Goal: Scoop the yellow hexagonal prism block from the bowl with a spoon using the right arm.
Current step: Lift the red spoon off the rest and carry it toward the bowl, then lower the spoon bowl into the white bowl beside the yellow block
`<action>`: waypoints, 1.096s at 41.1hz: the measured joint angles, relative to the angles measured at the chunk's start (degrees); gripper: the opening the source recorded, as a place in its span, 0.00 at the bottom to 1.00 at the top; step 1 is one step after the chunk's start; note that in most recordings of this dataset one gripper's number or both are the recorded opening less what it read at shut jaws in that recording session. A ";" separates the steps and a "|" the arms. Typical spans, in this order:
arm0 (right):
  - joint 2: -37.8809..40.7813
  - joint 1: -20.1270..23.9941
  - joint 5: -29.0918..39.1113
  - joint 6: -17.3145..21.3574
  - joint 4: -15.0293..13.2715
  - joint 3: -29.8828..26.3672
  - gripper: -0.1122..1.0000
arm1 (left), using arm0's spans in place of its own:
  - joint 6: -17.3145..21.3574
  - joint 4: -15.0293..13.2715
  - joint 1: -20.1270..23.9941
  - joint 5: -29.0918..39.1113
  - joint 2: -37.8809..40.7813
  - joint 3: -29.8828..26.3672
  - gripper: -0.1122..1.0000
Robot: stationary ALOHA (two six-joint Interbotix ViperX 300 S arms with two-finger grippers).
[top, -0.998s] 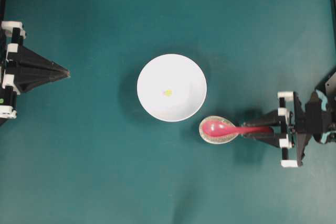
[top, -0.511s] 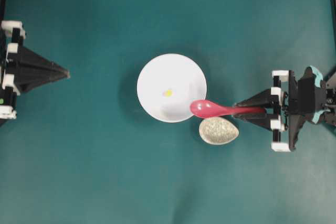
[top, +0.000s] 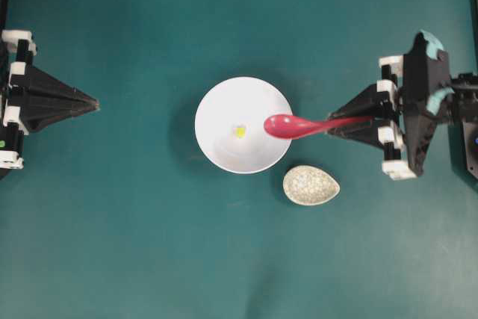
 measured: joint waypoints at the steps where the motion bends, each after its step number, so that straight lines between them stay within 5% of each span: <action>1: 0.00 -0.97 1.49 -0.09 -0.35 -0.35 0.32 | 0.00 0.00 0.00 0.00 0.09 -0.09 0.10; 12: 0.00 -7.73 14.77 -0.26 -6.86 -5.10 0.32 | -0.09 -0.09 0.00 0.00 0.09 -0.09 0.10; 25: 1.93 -8.79 22.24 -0.09 -14.59 -10.46 0.32 | -0.09 0.00 0.00 0.00 0.09 -0.09 0.10; 45: 14.15 -8.88 31.20 0.26 -15.29 -20.65 0.32 | -0.09 0.00 0.00 0.00 0.09 -0.09 0.10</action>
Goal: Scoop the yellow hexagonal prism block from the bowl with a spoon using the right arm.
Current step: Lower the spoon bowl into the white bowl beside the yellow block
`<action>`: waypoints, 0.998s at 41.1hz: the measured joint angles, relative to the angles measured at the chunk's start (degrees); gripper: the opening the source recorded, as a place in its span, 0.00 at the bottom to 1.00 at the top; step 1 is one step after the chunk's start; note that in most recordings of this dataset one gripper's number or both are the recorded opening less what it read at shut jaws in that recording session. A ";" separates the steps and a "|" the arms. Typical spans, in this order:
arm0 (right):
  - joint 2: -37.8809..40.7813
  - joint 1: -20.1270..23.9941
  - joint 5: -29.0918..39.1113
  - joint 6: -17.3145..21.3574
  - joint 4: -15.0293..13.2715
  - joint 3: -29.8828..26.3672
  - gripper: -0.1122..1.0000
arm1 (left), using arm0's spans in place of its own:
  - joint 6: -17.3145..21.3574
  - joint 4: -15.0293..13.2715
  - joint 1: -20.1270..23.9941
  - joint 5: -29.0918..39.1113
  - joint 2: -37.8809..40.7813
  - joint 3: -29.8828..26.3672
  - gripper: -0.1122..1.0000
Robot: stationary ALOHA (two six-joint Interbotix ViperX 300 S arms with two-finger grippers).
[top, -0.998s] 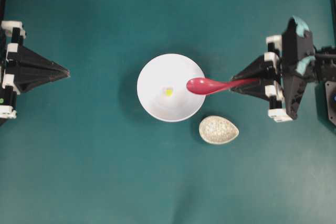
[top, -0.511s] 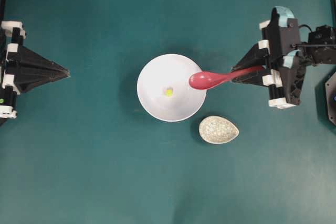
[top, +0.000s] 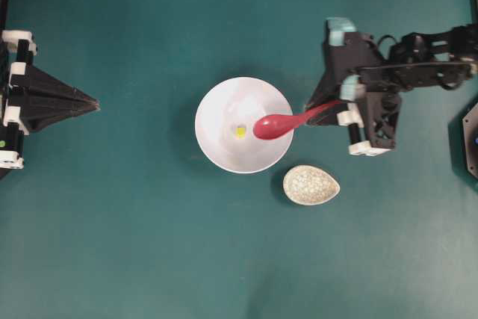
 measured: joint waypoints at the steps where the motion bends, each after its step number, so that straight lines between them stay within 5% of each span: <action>1: 0.97 0.00 0.70 0.09 0.00 -0.70 0.32 | 0.00 -0.09 0.00 0.00 0.00 0.00 0.10; 15: 7.03 -0.79 6.77 0.00 -0.18 -6.24 0.32 | 0.00 0.00 0.00 0.00 0.00 0.09 0.10; 41: 12.39 -2.11 7.12 0.09 -0.97 -6.77 0.32 | 0.00 0.00 0.00 0.00 0.00 0.00 0.10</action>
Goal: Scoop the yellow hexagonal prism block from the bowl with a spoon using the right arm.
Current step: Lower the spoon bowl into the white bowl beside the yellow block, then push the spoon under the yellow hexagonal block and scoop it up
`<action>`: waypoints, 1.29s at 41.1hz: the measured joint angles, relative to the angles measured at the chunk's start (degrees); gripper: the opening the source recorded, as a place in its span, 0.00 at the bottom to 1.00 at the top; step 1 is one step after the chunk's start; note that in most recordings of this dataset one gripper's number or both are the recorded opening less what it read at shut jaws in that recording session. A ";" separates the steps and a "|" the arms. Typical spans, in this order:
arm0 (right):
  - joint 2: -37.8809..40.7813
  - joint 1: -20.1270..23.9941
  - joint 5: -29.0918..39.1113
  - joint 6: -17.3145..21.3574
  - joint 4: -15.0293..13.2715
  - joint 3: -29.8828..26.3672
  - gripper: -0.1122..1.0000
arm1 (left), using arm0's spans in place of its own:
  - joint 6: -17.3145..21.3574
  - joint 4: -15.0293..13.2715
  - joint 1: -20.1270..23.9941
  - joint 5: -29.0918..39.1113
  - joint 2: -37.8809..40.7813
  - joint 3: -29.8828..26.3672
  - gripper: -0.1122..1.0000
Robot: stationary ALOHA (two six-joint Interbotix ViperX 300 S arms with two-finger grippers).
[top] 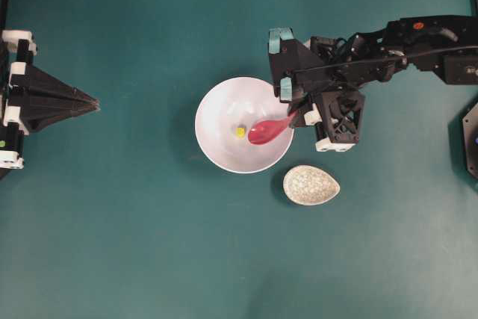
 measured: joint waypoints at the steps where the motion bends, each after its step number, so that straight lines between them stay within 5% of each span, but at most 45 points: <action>1: 0.26 -0.09 0.00 0.00 0.00 0.00 0.32 | 0.00 0.00 0.00 0.00 0.00 0.00 0.10; 53: 6.15 -0.18 -6.86 0.09 0.35 -5.19 0.32 | 0.26 0.00 0.00 0.00 0.00 0.00 0.10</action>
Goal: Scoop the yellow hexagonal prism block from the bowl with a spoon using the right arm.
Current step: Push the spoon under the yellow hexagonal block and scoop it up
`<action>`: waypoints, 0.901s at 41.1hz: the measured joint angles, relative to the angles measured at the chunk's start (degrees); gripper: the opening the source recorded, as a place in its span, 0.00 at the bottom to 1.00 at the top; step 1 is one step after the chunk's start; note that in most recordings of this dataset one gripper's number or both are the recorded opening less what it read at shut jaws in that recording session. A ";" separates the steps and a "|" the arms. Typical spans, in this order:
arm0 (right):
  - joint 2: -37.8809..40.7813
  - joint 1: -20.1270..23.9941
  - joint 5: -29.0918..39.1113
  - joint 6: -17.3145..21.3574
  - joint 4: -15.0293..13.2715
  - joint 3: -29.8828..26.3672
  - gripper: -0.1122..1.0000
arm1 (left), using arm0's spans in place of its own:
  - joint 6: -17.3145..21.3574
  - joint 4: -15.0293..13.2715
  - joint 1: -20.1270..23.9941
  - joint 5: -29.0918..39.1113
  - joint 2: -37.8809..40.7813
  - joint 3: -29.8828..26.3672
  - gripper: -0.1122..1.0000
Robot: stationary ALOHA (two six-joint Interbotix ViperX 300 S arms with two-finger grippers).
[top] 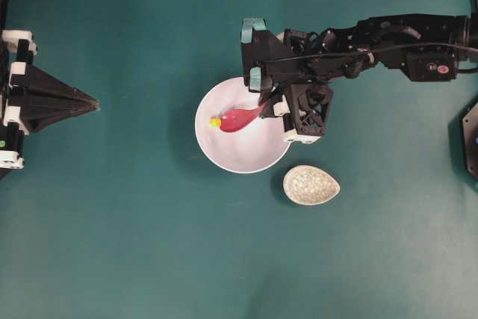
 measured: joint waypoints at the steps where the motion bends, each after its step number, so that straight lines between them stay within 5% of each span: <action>1: -0.09 0.00 -0.26 0.00 0.18 0.00 0.32 | 0.00 0.00 0.00 0.00 0.00 0.00 0.10; 37: 0.00 0.00 -6.06 3.52 0.97 0.00 0.32 | 0.00 0.00 0.00 0.00 -0.09 0.00 0.10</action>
